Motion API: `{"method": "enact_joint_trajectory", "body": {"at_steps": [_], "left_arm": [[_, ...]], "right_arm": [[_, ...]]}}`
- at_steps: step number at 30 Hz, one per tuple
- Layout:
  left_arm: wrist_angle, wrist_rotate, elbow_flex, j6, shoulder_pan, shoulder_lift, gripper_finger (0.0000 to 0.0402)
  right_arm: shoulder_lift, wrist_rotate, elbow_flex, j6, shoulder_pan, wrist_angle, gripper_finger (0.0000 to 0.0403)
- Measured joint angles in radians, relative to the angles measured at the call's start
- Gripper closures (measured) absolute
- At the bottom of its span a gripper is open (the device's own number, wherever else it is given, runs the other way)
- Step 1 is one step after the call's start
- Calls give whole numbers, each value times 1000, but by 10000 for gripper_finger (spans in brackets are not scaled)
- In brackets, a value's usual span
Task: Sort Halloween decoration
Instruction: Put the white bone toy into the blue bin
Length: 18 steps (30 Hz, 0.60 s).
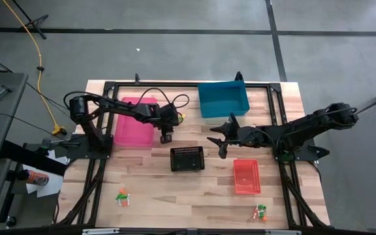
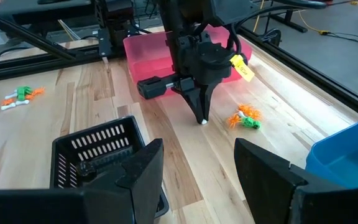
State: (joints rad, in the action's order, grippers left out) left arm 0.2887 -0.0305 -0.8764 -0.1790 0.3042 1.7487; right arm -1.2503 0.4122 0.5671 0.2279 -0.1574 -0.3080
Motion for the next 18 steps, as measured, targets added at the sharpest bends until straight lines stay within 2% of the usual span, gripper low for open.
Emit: {"method": "enact_joint_trajectory", "body": {"at_steps": [6,10,15,18], "left_arm": [[-6,109,2,-6,2,-105,401],[-46,130,4,-4,3,-161,401],[-281,125,3,51,3,-177,401],[-537,116,16,102,0,-154,401]], "right_arm": [[0,0,0,18,0,0,210],[0,0,0,19,0,0,210],[0,0,0,7,0,-10,210],[0,1,0,-22,0,-31,210]]}}
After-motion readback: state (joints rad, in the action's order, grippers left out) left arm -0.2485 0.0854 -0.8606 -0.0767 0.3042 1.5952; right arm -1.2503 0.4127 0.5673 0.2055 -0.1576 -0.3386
